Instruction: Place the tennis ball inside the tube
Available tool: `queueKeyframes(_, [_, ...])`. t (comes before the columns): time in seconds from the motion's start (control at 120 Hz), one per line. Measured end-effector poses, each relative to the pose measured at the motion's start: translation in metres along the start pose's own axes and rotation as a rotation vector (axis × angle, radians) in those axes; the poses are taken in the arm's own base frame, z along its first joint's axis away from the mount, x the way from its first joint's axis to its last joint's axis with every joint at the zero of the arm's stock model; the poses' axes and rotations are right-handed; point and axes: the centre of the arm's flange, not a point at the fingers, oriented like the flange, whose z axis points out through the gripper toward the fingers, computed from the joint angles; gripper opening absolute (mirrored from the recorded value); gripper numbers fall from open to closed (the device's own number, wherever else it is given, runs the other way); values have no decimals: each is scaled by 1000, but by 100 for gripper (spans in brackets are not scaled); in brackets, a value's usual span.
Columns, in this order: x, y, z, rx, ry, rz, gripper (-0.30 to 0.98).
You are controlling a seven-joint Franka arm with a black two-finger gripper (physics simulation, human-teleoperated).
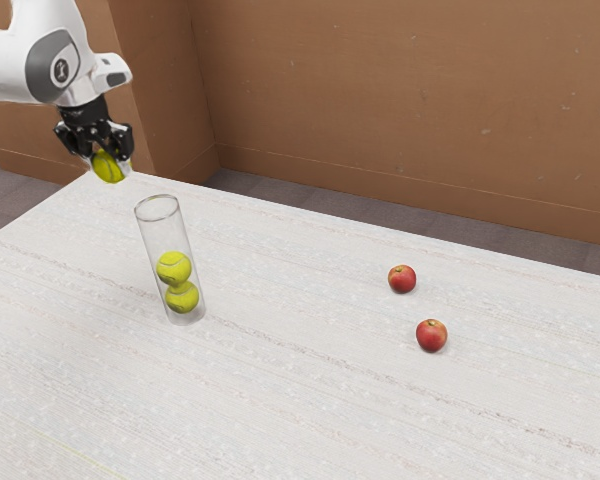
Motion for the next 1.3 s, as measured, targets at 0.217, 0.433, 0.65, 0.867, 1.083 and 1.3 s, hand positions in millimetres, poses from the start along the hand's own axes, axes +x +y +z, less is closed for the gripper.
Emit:
queueKeyframes(0.217, [-5, 65, -5, -17, -36, 85, 7])
queueKeyframes(0.433, [-20, 87, -10, -26, -62, 103, 5])
queueKeyframes(0.65, [-30, 82, -3, -22, -94, 82, 2])
queueKeyframes(0.867, [-32, 85, -5, -23, -94, 76, 0])
queueKeyframes(1.083, [-32, 90, -6, -36, -93, 75, 24])
queueKeyframes(1.3, [-33, 90, -5, -73, -97, 79, 52])
